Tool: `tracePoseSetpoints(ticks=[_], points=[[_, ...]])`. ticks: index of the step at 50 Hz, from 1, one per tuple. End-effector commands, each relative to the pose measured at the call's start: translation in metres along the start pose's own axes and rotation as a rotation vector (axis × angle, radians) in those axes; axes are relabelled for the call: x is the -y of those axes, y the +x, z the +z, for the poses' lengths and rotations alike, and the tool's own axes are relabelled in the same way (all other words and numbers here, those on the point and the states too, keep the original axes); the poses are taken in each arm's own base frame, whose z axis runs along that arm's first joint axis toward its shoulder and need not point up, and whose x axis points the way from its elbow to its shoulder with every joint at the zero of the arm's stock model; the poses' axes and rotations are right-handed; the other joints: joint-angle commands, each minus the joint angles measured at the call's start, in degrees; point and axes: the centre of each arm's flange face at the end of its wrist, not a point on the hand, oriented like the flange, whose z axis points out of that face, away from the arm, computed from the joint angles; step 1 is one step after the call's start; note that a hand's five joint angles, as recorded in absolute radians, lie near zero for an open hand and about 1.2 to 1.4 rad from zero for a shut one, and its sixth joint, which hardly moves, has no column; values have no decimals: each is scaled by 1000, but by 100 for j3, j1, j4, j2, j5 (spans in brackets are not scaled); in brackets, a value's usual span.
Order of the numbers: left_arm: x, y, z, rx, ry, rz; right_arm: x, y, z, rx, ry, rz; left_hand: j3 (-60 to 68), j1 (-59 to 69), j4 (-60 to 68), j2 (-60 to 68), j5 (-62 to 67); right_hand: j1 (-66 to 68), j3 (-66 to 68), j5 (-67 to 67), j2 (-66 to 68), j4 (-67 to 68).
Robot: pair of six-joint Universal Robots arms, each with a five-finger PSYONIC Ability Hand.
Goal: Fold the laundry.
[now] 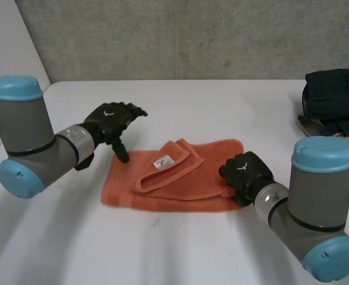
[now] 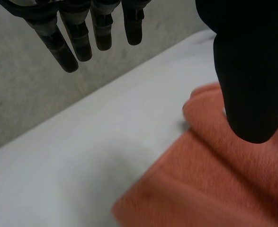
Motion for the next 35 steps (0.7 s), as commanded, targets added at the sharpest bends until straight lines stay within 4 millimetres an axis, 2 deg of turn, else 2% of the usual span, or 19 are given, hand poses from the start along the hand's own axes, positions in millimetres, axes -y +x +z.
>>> tracePoseSetpoints(ticks=[1,6,9,11,14,20,26,35], points=[[13,6,-4,-11,27,38,-2,-1,-2,7,-27,70,-172,-111,-125,-152,-280,1605,1233,1378,1263,1169],[20,8,-12,-16,22,83,-4,2,-2,-5,-38,55,-172,-111,-125,-152,-280,1605,1233,1378,1263,1169],[30,24,-26,-66,7,95,-5,4,-1,-17,-44,53,-172,-111,-125,-152,-280,1605,1233,1378,1263,1169],[36,47,-35,-128,2,109,-7,5,-1,-21,-53,53,-172,-111,-125,-152,-280,1605,1233,1378,1263,1169],[33,76,-37,-181,-17,121,-8,5,-2,-27,-62,49,-172,-111,-125,-152,-280,1605,1233,1378,1263,1169],[15,102,-17,-90,-56,167,-10,-3,-5,-15,-70,32,-172,-111,-125,-152,-280,1605,1233,1378,1263,1169],[3,116,9,12,-78,195,-12,-10,-8,-3,-77,2,-172,-111,-125,-152,-280,1605,1233,1378,1263,1169],[-23,141,29,-19,-152,262,-12,-12,-8,-8,-73,-22,-172,-111,-125,-152,-280,1605,1233,1378,1263,1169]])
